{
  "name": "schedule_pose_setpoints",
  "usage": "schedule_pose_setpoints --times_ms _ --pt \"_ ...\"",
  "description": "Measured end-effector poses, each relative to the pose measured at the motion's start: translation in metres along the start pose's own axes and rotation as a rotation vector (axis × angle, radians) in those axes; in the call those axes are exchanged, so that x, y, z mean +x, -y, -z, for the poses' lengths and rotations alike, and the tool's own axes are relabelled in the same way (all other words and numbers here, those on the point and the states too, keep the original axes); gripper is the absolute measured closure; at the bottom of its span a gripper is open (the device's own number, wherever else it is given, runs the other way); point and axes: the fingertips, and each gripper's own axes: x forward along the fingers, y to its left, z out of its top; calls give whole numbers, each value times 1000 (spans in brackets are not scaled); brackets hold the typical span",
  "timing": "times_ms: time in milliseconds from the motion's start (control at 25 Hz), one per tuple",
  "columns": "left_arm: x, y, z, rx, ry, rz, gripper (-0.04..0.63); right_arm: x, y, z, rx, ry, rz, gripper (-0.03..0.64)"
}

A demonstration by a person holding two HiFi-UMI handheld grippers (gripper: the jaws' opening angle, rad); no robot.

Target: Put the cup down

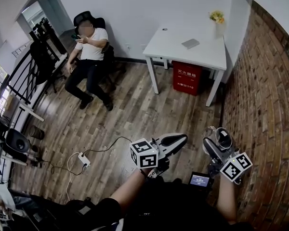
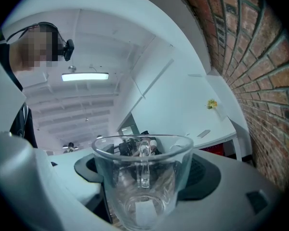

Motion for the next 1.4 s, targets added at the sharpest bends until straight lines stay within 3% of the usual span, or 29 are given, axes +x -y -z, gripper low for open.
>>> schedule_pose_setpoints --times_ms 440,680,840,1120,1280,1400 --pt "35 -41 -4 14 -4 -52 586 23 54 -7 5 -22 9 192" --pt "57 -99 -19 9 -5 -64 586 57 98 -9 18 -21 45 192" --pt "79 -157 -47 6 10 -72 586 94 142 -19 12 -13 71 192" --pt "108 -263 -130 23 17 -70 586 192 206 -63 12 28 115 192" --pt "125 -324 -171 107 -22 -137 586 251 242 -87 16 41 130 192" --pt "140 -350 -197 157 -57 -137 586 286 265 -100 27 36 144 192"
